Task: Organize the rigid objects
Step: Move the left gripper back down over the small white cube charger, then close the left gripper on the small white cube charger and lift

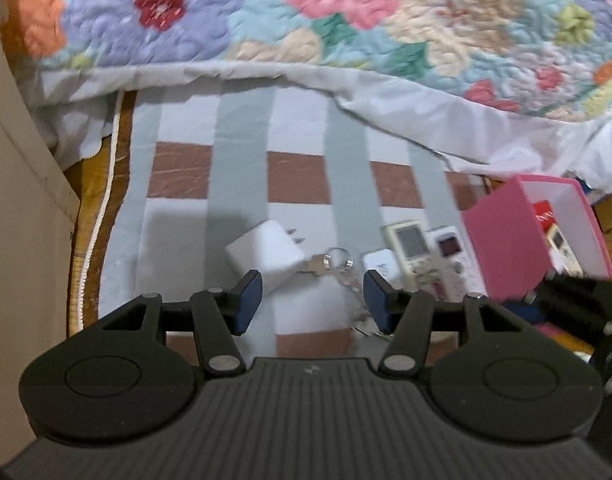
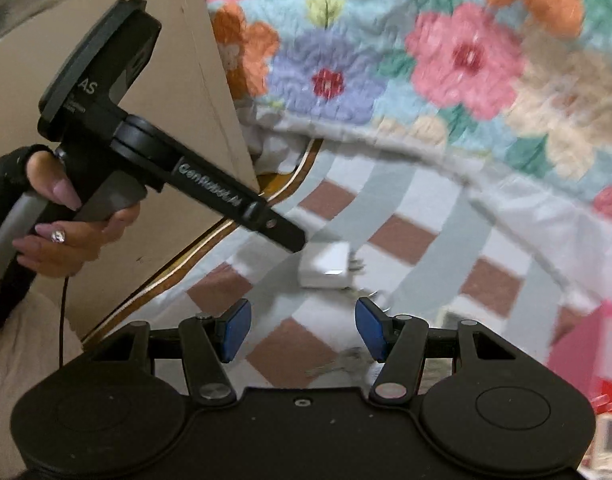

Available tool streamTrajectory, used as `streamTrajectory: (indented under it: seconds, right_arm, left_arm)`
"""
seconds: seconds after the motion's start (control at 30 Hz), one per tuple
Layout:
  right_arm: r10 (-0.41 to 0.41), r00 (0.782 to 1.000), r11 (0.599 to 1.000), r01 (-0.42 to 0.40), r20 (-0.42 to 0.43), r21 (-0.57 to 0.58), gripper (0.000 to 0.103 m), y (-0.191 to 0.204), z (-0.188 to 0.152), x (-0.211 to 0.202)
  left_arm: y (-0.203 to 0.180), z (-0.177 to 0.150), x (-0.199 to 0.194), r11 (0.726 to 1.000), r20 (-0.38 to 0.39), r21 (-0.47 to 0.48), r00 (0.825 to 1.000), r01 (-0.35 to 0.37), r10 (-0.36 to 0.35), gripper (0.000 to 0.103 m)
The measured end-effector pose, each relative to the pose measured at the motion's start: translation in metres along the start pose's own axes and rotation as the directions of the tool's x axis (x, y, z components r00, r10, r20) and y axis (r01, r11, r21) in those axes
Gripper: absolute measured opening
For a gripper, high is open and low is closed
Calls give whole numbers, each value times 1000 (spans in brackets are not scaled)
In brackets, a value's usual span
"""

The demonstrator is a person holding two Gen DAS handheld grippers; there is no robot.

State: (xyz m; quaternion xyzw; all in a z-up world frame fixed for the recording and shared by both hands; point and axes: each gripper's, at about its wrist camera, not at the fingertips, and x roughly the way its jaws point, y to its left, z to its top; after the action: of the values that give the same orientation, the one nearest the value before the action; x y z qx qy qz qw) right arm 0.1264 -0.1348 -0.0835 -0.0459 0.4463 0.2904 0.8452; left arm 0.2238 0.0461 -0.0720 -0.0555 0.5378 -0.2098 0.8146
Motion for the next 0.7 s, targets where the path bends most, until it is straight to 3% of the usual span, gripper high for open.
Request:
streamTrajectory:
  seconds: [0.2,0.4,0.63,0.7]
  right_arm:
    - [25,999,994,-21,-34,103,63,-10,-10,56]
    - [58,998,951,-57,7,303,63,-32,-15,97]
    - [22,1000,952,-24,11,305,63,-24,-18,116]
    - [25,1000,946,-30,18,324,63,-25,-20,118]
  left_arm:
    - [25,3,42,999,-7,-54,1000,0,-1,55]
    - [55,13,76,985,46,-170,999,-1,9,55]
    - [71,14,95,973,70,-225,997,47,-32,52]
    - [71,14,99,972,77,-231,997,39,-21,43]
